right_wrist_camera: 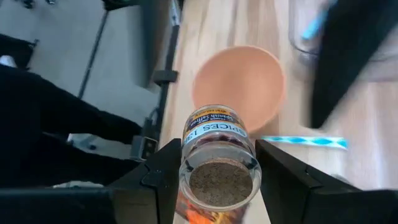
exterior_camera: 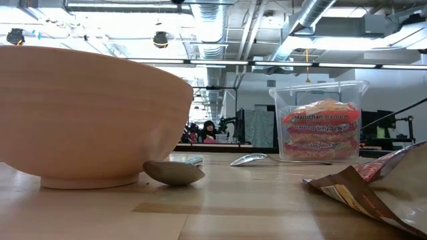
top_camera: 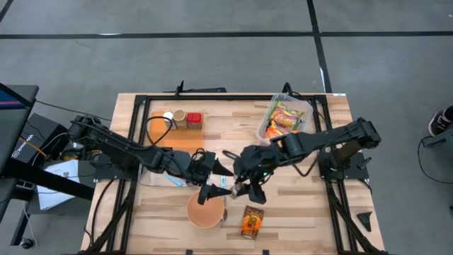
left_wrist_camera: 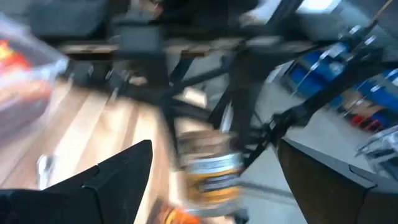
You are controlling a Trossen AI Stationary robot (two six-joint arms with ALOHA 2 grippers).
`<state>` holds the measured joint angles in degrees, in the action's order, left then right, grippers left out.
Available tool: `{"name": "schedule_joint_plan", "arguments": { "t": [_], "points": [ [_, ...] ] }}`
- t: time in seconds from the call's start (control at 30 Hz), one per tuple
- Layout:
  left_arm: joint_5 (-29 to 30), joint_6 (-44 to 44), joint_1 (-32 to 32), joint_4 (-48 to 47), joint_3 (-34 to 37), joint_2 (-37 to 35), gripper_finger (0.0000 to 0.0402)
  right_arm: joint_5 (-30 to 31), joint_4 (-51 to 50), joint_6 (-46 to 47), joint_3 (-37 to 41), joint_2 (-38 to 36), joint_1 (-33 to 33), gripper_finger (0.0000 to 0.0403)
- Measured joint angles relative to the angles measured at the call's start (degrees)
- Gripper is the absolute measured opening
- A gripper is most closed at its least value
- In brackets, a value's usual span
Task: Pick & Place Food Item
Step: Put the brown seasoning bottle into the orange bin
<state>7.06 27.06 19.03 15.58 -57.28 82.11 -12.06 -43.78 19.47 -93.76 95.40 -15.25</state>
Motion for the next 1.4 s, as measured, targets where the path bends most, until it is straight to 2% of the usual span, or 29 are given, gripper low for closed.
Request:
{"name": "schedule_joint_plan", "arguments": {
  "t": [0.27, 0.8, 1.2, 1.4],
  "points": [
    [-0.05, 1.49, 1.63, -11.16, 0.01, 0.02, 0.0342, -0.04, -1.67, -0.02, -3.75, 3.08, 0.89, 0.0169],
    [3.53, 1.89, 1.19, -10.75, 0.01, 0.02, 0.0341, -0.10, -0.96, -0.51, -4.55, 5.23, 2.80, 0.0169],
    [3.56, 2.13, 1.05, -10.97, 0.01, 0.02, 0.0303, -0.10, 1.73, 0.75, -4.52, 6.20, 3.39, 0.0169],
    [3.58, 2.15, 1.20, -12.22, 0.01, 0.02, 0.0297, -0.09, 3.51, 1.88, -4.52, 6.34, 4.13, 0.0169]
  ]
}}
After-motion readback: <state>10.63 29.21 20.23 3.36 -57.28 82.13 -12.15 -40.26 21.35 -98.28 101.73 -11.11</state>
